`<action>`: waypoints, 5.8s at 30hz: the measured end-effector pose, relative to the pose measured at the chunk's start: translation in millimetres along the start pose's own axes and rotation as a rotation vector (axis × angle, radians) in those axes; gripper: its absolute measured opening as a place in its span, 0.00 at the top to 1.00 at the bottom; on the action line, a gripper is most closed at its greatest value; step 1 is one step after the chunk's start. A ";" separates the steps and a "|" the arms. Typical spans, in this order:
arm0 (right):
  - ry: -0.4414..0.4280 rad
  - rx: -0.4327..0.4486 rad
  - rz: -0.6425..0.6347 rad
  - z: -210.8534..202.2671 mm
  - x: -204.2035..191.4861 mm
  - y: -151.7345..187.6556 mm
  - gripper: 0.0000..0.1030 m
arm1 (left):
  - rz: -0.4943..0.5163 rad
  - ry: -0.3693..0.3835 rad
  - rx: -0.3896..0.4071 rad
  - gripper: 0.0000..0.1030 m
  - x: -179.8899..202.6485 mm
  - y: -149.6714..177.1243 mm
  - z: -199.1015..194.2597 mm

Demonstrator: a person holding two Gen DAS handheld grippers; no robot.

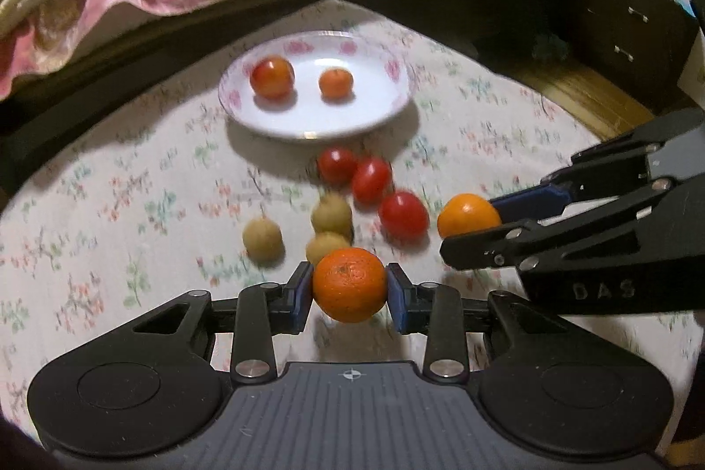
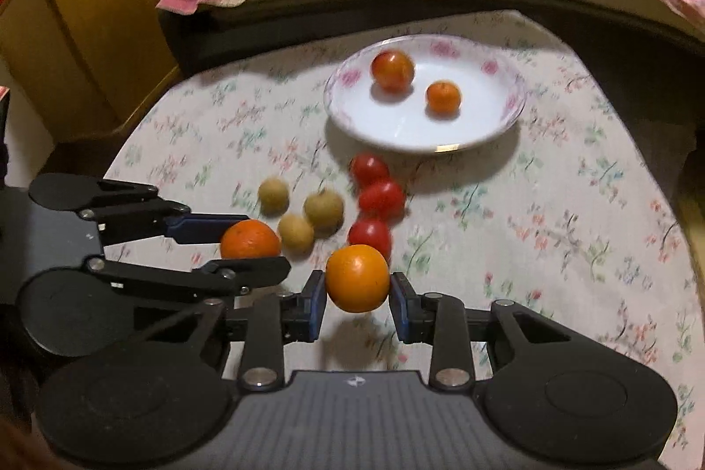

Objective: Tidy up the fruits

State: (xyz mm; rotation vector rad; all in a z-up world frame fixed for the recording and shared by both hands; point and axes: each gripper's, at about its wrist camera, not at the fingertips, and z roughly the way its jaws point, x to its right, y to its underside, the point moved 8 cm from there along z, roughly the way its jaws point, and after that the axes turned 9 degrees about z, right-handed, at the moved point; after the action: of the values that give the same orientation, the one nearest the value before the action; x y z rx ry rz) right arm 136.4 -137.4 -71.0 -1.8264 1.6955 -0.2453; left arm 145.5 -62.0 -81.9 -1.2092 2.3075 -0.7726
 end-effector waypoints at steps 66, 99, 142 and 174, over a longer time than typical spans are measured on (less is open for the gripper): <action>0.050 0.165 0.098 26.5 38.2 -98.0 0.65 | -0.083 -0.122 0.092 0.49 -60.5 -77.5 32.4; 0.035 0.057 0.046 -2.2 15.6 -13.8 0.65 | -0.050 -0.028 -0.025 0.48 -2.6 -2.7 12.4; 0.014 -0.030 -0.013 47.3 1.9 -12.7 0.64 | -0.036 0.008 -0.059 0.57 -3.2 26.0 17.1; 0.027 -0.048 -0.051 46.5 -0.5 -7.9 0.68 | -0.024 0.006 -0.043 0.66 -2.5 26.4 18.0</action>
State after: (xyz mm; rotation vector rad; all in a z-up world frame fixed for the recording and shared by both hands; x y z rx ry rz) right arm 167.7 -122.5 -103.0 -1.9105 1.6882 -0.2537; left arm 141.5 -52.6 -112.2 -1.2573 2.3295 -0.7391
